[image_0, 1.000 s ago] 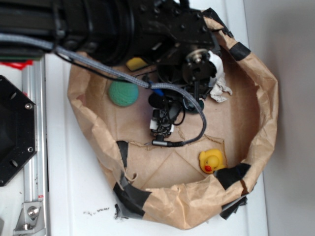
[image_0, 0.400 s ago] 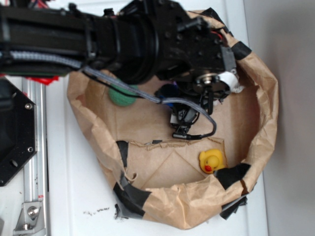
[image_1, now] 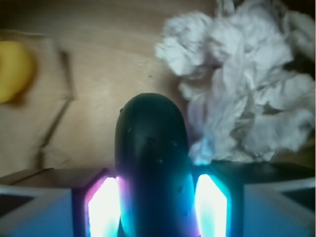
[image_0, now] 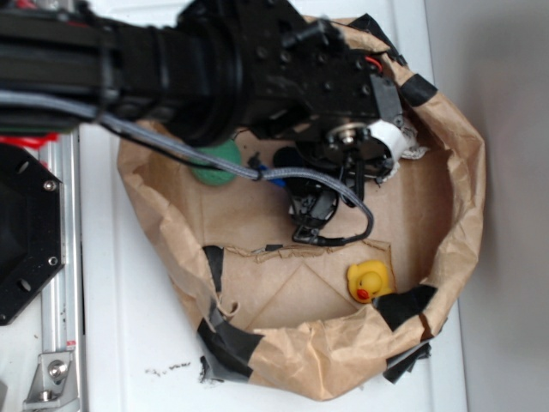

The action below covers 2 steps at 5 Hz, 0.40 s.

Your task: Grab the plastic pickle.

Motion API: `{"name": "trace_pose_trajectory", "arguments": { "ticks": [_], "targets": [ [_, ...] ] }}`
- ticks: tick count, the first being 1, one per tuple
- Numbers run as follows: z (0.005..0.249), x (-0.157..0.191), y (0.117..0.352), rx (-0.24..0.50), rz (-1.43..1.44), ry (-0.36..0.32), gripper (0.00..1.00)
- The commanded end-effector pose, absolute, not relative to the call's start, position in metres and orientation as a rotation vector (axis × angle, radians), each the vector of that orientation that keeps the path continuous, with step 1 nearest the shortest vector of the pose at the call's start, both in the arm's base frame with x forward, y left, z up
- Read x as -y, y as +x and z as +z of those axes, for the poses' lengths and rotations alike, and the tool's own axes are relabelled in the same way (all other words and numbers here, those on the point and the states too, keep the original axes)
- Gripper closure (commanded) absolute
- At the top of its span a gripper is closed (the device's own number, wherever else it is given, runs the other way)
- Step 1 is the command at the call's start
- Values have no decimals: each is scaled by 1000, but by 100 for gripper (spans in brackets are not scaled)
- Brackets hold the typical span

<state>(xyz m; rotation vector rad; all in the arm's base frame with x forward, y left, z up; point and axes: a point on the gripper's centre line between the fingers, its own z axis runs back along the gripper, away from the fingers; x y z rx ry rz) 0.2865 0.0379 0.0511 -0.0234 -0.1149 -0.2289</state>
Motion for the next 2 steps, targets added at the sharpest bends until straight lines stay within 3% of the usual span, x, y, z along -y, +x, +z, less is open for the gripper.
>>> {"name": "trace_pose_trajectory", "arguments": {
  "ticks": [1, 2],
  "targets": [
    [128, -10, 271, 417, -158, -5, 100],
    [158, -16, 248, 489, -52, -142, 100]
  ]
}}
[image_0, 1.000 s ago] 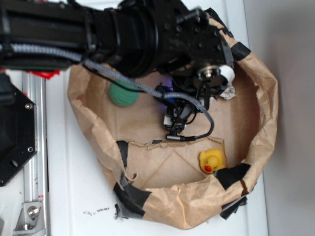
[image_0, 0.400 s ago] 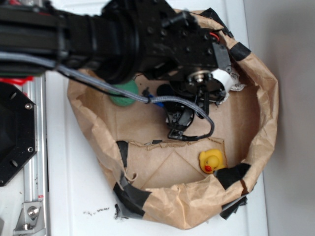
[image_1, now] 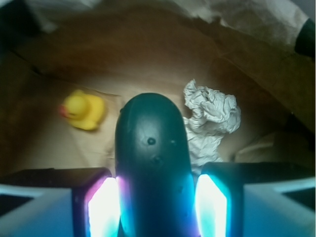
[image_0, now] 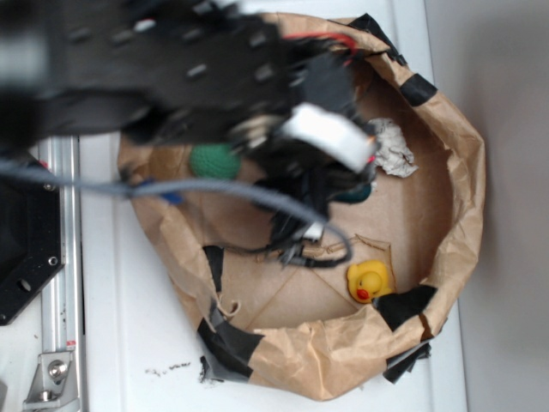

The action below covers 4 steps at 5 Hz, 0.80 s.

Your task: Grab the plastic pickle.

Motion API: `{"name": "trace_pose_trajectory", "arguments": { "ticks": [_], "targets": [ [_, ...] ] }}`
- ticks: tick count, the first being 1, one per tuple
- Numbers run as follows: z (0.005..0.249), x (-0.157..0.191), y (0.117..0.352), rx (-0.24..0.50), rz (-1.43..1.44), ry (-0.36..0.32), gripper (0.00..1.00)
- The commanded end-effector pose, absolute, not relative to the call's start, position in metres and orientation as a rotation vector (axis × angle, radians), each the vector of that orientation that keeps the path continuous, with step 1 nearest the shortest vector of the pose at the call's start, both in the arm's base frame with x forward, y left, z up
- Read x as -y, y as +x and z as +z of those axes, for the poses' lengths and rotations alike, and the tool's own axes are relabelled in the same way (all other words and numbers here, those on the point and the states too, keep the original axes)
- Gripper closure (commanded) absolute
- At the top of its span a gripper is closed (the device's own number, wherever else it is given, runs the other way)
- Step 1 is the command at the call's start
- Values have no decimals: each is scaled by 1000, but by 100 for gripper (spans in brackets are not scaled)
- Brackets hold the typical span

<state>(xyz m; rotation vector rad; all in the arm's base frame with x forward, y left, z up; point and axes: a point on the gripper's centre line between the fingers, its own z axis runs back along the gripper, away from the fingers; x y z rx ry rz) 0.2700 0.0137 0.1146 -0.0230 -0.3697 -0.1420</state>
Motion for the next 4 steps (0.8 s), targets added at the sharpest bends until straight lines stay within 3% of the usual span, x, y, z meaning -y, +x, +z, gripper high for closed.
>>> {"name": "trace_pose_trajectory", "arguments": {
  "ticks": [1, 2, 3, 4],
  "targets": [
    [178, -20, 242, 394, -88, -109, 100],
    [205, -27, 235, 349, -66, -18, 100],
    [208, -31, 235, 357, -37, -34, 100],
    [204, -36, 234, 365, -6, -3, 100]
  ]
}}
